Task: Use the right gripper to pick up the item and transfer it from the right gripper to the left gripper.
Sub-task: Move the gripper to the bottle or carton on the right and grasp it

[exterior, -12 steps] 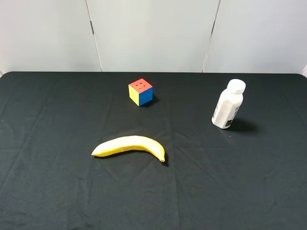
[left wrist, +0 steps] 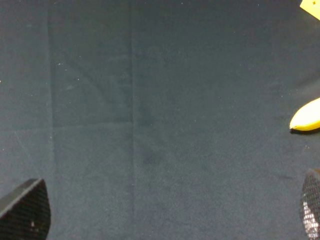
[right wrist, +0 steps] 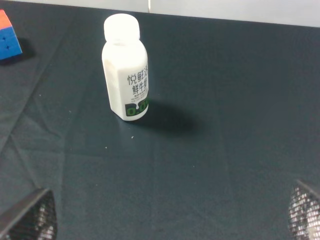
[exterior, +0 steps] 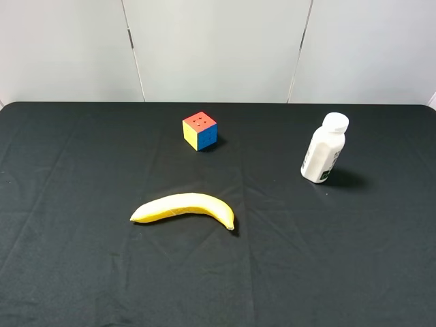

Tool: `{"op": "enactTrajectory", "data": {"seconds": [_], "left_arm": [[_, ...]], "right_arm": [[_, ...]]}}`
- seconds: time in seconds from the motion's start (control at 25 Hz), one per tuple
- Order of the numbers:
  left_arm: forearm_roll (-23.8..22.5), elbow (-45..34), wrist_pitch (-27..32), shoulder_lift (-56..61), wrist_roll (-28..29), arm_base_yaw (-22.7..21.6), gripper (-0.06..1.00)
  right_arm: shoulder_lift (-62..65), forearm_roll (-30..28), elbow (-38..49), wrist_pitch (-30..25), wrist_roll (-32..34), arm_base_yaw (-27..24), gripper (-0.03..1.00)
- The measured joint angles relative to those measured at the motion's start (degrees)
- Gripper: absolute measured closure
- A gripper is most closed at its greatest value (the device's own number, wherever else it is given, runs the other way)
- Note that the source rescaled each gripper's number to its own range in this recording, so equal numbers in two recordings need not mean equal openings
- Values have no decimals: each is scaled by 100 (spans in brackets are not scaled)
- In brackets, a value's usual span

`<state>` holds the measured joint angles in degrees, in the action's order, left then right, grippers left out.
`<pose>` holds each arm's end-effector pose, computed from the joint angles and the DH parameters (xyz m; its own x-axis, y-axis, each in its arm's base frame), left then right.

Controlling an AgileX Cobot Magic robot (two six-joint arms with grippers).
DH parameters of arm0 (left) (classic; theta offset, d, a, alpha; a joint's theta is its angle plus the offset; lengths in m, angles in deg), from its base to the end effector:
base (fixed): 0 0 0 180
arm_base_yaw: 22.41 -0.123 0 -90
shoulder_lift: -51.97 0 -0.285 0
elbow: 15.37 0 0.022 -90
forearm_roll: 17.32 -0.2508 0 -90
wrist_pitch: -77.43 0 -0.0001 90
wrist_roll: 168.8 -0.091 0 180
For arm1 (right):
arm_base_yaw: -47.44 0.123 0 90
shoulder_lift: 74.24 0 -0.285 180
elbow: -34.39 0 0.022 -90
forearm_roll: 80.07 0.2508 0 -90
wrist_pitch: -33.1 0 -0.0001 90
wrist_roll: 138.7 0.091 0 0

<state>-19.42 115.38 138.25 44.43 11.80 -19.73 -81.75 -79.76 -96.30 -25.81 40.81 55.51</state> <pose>-0.0040 0.0031 0.2740 -0.4625 0.0291 -0.8861 0.0218 0.9995 0.0214 -0.0028 0.0000 0.2763 -0.4290 -0.0666 -0.9008 -0.1470 0.9891 -0.0032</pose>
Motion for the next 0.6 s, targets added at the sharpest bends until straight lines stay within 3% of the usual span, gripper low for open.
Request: {"op": "enactTrajectory", "data": {"seconds": [0.36, 0.6], "left_arm": [[0, 0, 0, 0, 0, 0, -5], [0, 0, 0, 0, 0, 0, -5]], "right_arm": [[-56, 66, -105, 0, 3, 0, -3], [-1301, 129, -1095, 0, 49, 0, -3]]}}
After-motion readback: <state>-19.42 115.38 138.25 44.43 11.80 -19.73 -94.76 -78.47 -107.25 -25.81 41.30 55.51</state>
